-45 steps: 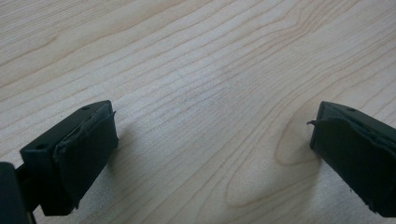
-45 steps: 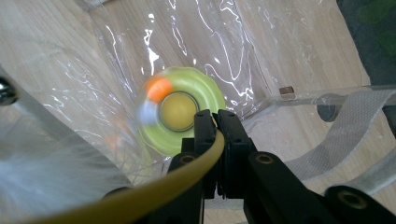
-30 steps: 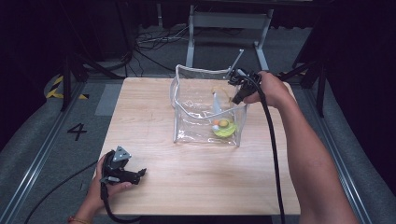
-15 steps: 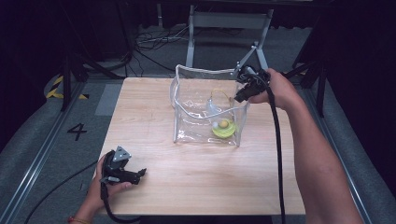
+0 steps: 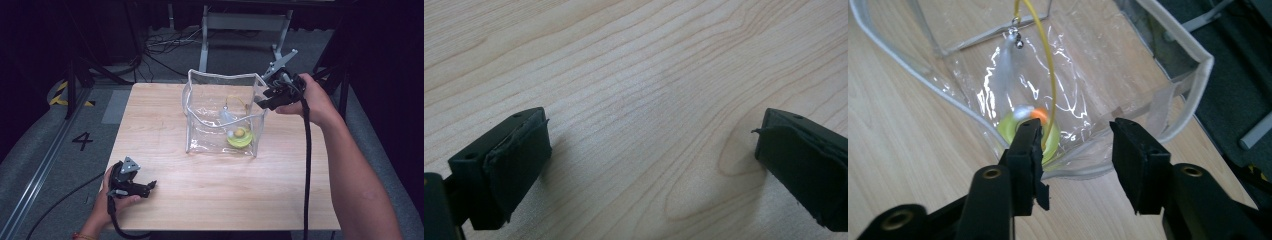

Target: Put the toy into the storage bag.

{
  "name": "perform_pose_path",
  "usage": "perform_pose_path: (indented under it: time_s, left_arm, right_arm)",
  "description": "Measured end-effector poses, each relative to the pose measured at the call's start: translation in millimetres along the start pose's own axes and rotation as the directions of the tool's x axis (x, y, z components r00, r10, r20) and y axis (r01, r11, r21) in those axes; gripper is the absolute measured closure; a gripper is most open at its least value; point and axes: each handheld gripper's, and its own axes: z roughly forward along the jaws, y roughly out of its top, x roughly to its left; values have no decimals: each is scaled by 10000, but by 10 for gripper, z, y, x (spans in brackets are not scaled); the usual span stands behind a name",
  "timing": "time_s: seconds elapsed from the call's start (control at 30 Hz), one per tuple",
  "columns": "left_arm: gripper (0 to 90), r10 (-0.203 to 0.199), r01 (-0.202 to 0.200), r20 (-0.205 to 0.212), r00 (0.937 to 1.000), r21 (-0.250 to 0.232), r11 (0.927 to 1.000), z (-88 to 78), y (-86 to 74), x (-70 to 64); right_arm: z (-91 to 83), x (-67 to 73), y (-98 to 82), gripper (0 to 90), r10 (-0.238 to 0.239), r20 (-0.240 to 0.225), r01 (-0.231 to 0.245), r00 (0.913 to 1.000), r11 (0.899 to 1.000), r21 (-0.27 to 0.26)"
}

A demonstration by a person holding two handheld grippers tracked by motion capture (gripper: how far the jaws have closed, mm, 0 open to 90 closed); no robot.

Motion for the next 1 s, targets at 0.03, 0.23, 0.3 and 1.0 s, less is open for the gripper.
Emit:
perform_pose_path:
  time_s: [0.03, 0.23, 0.3, 1.0]
  left_arm:
    - [17, -1, 1, 3, 10000, 0, 10000, 0, 0, 0]
    - [17, 3, -3, 3, 10000, -1, 10000, 0, 0, 0]
    - [17, 4, -4, 2, 10000, 0, 10000, 0, 0, 0]
    - [17, 1, -1, 2, 10000, 0, 10000, 0, 0, 0]
  right_arm:
    - [-22, 7, -19, 547, -7, 109, 8, 9999, 9999, -133]
    - [-118, 64, -97, 526, -9, 97, 16, 10000, 9980, -627]
    - [-137, 80, -115, 527, -63, 129, 71, 9999, 9978, -666]
    - [-323, 124, -569, 382, 810, 933, -668, 9923, 9871, -1456]
